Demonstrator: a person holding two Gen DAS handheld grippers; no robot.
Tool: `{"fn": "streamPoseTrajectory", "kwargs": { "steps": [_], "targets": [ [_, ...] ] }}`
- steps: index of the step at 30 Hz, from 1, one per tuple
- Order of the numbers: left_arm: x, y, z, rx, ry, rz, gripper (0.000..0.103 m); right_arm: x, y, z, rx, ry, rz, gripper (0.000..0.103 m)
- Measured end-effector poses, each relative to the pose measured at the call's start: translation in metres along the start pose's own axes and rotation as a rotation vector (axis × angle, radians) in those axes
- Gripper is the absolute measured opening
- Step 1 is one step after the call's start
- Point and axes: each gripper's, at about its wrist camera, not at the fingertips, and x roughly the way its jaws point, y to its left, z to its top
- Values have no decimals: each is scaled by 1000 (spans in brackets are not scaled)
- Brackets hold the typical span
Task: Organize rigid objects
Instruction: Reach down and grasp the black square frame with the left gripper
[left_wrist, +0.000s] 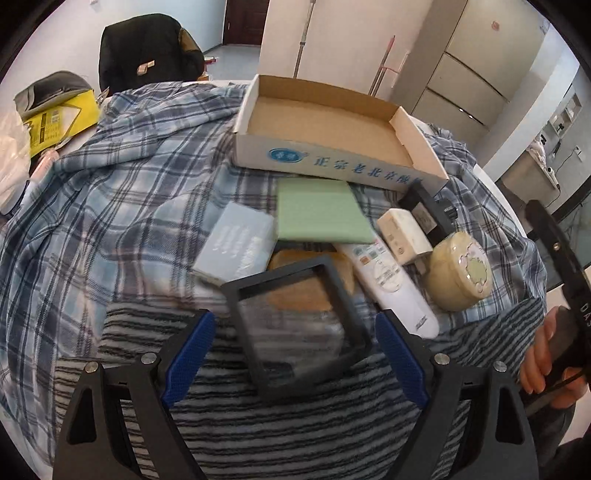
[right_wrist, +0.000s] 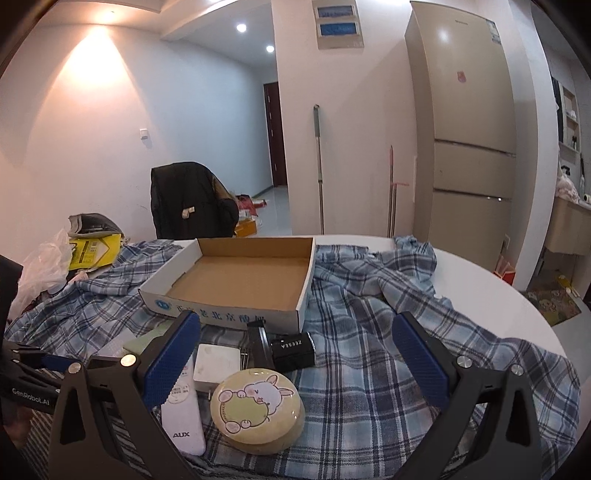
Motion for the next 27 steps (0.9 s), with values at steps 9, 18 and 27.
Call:
{"fn": "streamPoseTrajectory", "kwargs": {
  "steps": [9, 18, 27],
  "targets": [
    [31, -5, 10, -25, 33, 74, 77, -5, 2, -2, -11, -3, -16, 103],
    [13, -3, 4, 99, -32, 148, 74, -4, 0, -2, -2, -2, -37, 103],
    [32, 1, -5, 77, -33, 136, 75, 2, -3, -4, 10, 28, -32, 103]
  ]
}}
